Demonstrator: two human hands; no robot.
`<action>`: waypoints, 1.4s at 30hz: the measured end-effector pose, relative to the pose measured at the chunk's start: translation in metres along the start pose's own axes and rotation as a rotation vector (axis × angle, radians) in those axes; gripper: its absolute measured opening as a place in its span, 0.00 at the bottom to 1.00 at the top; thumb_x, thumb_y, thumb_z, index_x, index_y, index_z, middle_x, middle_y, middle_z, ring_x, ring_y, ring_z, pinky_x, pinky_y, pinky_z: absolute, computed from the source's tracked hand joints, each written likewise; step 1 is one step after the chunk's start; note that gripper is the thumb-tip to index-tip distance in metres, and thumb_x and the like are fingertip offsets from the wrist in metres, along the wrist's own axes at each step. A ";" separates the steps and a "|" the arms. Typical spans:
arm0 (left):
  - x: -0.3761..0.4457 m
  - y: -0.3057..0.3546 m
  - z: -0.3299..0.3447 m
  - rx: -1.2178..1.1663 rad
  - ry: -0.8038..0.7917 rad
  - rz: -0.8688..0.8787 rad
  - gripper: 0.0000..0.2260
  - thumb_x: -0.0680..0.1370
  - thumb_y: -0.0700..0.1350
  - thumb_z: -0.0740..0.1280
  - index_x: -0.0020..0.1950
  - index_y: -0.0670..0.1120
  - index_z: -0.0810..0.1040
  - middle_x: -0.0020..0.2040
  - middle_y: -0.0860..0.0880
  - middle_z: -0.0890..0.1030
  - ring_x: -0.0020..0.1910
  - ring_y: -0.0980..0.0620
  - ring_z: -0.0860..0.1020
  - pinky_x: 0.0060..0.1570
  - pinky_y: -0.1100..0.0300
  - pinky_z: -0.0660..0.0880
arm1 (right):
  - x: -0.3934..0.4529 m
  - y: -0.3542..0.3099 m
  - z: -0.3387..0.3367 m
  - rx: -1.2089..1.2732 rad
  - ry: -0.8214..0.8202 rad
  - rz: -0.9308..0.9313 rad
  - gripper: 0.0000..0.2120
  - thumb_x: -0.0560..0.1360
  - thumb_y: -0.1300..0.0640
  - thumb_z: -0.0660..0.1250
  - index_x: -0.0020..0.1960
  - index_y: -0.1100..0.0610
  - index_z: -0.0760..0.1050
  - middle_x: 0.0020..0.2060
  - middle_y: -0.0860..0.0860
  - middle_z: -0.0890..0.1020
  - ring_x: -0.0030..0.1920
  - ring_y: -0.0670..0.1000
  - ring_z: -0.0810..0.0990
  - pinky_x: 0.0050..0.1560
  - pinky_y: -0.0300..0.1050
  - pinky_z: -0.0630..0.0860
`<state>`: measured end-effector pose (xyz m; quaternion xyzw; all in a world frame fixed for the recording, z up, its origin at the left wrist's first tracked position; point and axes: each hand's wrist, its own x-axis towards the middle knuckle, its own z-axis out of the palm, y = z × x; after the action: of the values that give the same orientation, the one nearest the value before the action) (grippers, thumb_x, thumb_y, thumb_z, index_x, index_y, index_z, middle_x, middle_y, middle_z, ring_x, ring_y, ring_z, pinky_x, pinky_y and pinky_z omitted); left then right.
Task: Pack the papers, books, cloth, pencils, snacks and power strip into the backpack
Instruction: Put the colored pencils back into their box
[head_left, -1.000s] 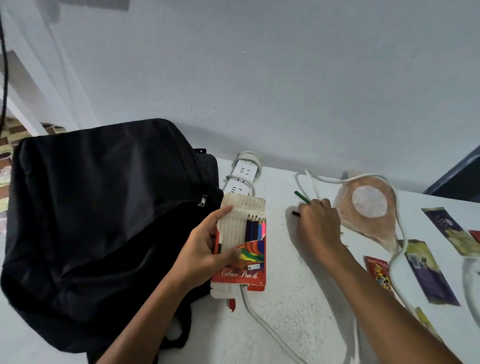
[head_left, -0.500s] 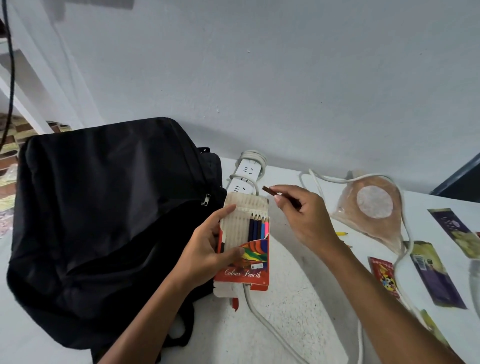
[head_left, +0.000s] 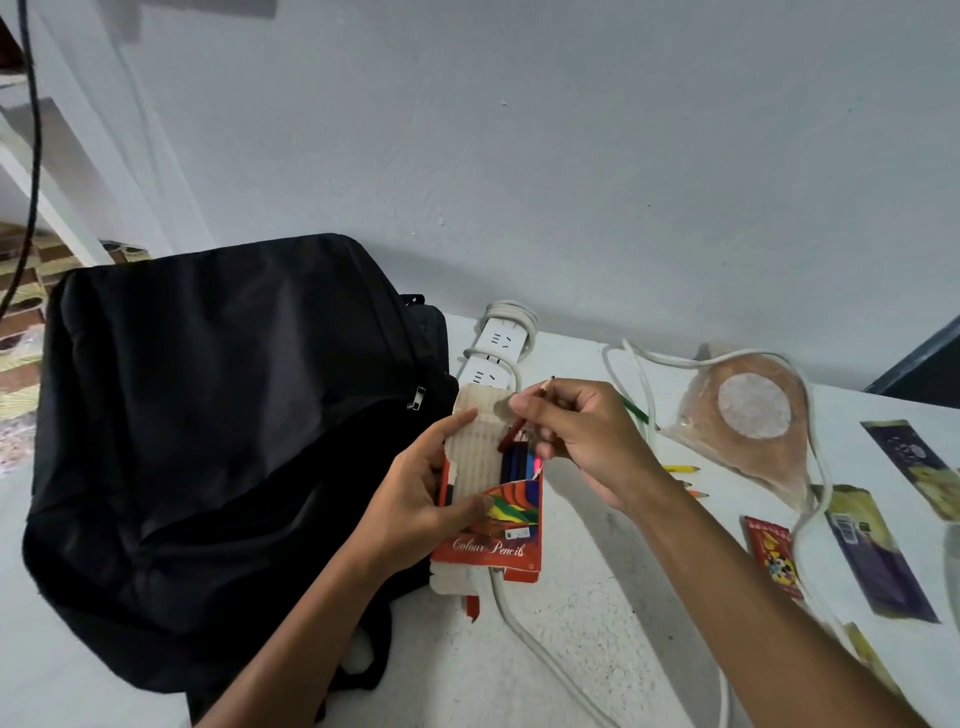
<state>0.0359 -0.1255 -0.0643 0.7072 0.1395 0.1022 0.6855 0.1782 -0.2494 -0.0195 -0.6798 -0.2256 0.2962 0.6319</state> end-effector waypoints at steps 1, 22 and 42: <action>0.000 0.000 0.000 -0.002 -0.001 0.003 0.32 0.72 0.33 0.72 0.69 0.55 0.65 0.57 0.45 0.78 0.52 0.48 0.82 0.42 0.58 0.81 | 0.001 0.002 0.002 -0.025 -0.001 0.004 0.03 0.74 0.61 0.70 0.43 0.60 0.82 0.27 0.53 0.76 0.28 0.48 0.71 0.28 0.40 0.72; 0.001 -0.003 -0.001 -0.023 0.009 0.009 0.33 0.71 0.33 0.73 0.70 0.54 0.66 0.56 0.43 0.79 0.51 0.45 0.83 0.43 0.53 0.81 | -0.005 0.030 0.016 -0.751 0.170 -0.347 0.09 0.72 0.49 0.72 0.48 0.53 0.80 0.43 0.46 0.72 0.45 0.44 0.75 0.44 0.36 0.77; 0.000 -0.001 -0.001 -0.009 -0.003 -0.020 0.31 0.72 0.36 0.72 0.67 0.61 0.65 0.59 0.49 0.75 0.55 0.51 0.81 0.42 0.57 0.81 | 0.035 0.037 -0.052 -1.533 0.237 0.064 0.19 0.74 0.67 0.57 0.63 0.56 0.70 0.53 0.56 0.79 0.56 0.59 0.75 0.42 0.46 0.67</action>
<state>0.0351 -0.1242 -0.0656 0.7027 0.1453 0.0951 0.6900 0.2373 -0.2669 -0.0589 -0.9604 -0.2786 0.0010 -0.0041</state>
